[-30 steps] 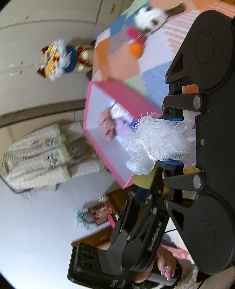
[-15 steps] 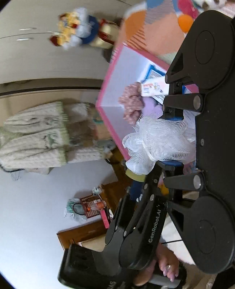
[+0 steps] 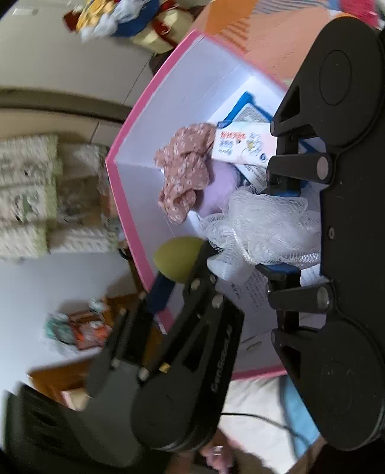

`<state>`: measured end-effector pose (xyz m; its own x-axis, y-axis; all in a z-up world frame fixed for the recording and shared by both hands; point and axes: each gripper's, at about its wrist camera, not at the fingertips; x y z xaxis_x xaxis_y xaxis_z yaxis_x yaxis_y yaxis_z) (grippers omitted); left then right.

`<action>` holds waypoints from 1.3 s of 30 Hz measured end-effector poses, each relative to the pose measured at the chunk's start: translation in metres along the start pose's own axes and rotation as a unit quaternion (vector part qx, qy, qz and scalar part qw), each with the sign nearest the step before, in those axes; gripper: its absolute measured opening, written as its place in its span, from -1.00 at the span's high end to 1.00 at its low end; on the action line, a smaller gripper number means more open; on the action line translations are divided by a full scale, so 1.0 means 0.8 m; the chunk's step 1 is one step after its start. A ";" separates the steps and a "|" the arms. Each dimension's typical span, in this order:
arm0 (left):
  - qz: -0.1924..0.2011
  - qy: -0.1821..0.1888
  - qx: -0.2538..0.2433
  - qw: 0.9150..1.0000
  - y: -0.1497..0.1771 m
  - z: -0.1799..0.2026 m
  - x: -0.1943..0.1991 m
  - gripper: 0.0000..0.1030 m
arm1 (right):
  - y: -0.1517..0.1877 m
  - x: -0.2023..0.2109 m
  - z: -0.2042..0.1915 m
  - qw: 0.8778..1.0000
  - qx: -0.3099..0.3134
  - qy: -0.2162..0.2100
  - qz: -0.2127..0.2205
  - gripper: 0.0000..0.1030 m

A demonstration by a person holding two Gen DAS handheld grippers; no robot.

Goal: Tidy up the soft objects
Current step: 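Open the left tool to drop the sponge into the box while the right tool releases the puff inside, then withdraw both tools from the box toward the white panda plush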

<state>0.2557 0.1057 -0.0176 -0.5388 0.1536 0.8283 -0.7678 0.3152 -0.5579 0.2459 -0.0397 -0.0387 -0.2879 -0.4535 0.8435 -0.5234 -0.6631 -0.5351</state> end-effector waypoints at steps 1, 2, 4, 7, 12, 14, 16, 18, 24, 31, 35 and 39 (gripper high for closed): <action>-0.004 0.000 -0.001 1.000 -0.001 -0.001 -0.002 0.27 | -0.004 -0.005 -0.001 1.000 0.010 0.002 -0.008 0.14; -0.006 0.000 -0.002 1.000 -0.002 -0.003 -0.005 0.27 | -0.008 -0.010 -0.002 1.000 0.021 0.004 -0.014 0.11; -0.011 -0.003 -0.007 1.000 -0.004 -0.001 -0.009 0.27 | -0.013 -0.018 -0.005 0.999 0.037 0.004 -0.026 0.10; -0.007 0.000 0.003 1.000 -0.009 0.000 -0.015 0.25 | -0.017 -0.021 -0.003 0.999 0.035 -0.003 -0.029 0.07; 0.001 -0.007 0.014 1.000 -0.008 0.000 -0.017 -0.08 | -0.015 -0.011 -0.007 0.999 0.029 0.031 -0.017 -0.30; 0.009 -0.006 0.018 1.000 -0.007 -0.001 -0.013 -0.12 | -0.010 -0.006 -0.008 0.999 0.024 0.035 -0.011 -0.36; 0.018 -0.002 0.026 0.999 -0.004 -0.005 -0.006 -0.14 | -0.006 0.003 -0.009 0.999 0.014 0.039 0.001 -0.37; 0.024 0.005 0.036 0.999 0.000 -0.010 0.003 -0.14 | 0.000 0.016 -0.010 0.999 0.002 0.038 0.020 -0.37; 0.039 0.017 0.054 0.998 0.014 -0.018 0.033 -0.18 | 0.014 0.049 -0.015 0.997 -0.032 0.024 0.060 -0.37; 0.059 0.026 0.038 0.997 0.033 -0.006 0.073 -0.24 | 0.028 0.078 -0.040 0.995 -0.044 0.036 0.077 -0.37; 0.074 0.036 0.026 0.996 0.045 0.004 0.097 -0.31 | 0.035 0.098 -0.054 0.993 -0.054 0.052 0.087 -0.38; 0.091 0.035 0.016 0.995 0.056 0.014 0.120 -0.35 | 0.046 0.119 -0.066 0.991 -0.062 0.065 0.098 -0.44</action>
<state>0.1658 0.1239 0.0360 -0.6450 0.2700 0.7149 -0.6717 0.2459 -0.6988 0.1566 -0.0757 0.0243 -0.4910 -0.4804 0.7267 -0.5395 -0.4873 -0.6866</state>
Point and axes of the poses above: each gripper's, at about its wrist camera, not at the fingertips, and x roughly against the way its jaws point, z to its right, y to its underside, and after that the axes turned 7 degrees about -z, right-handed
